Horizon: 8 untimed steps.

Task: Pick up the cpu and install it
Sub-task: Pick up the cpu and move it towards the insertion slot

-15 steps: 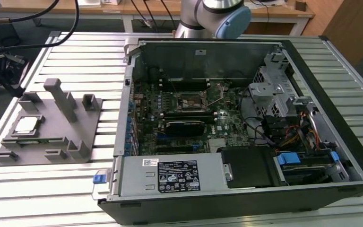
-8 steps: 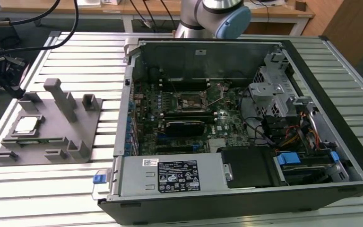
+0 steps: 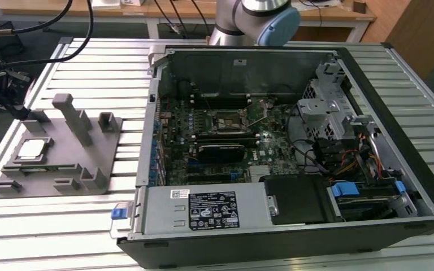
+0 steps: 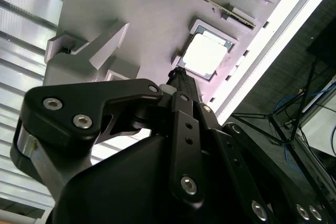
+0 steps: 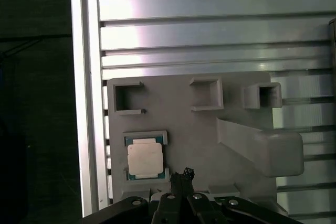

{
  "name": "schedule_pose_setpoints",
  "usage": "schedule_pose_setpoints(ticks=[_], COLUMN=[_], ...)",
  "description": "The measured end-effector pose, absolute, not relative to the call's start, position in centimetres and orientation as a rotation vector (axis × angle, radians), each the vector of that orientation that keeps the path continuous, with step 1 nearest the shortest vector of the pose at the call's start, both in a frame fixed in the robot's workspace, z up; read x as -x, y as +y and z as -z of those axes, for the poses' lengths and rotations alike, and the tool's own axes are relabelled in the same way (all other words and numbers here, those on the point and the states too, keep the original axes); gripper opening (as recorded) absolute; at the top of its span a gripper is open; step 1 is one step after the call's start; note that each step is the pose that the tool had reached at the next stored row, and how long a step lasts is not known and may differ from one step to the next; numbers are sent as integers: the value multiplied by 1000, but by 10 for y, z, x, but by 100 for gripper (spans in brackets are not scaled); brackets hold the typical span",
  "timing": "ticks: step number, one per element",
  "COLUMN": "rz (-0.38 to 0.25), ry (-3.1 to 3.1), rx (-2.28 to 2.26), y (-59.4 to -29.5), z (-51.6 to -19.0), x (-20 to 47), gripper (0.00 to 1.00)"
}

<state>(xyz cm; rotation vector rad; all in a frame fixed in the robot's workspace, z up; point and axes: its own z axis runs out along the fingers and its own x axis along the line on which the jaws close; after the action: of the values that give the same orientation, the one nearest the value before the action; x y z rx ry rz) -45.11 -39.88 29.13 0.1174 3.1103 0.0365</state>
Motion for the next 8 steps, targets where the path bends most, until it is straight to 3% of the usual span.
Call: schedule_pose_setpoints(ticks=[8], rz=[-36], ry=[3111], rx=[-118], y=[-399], z=[-284], x=[454], gripper=[11])
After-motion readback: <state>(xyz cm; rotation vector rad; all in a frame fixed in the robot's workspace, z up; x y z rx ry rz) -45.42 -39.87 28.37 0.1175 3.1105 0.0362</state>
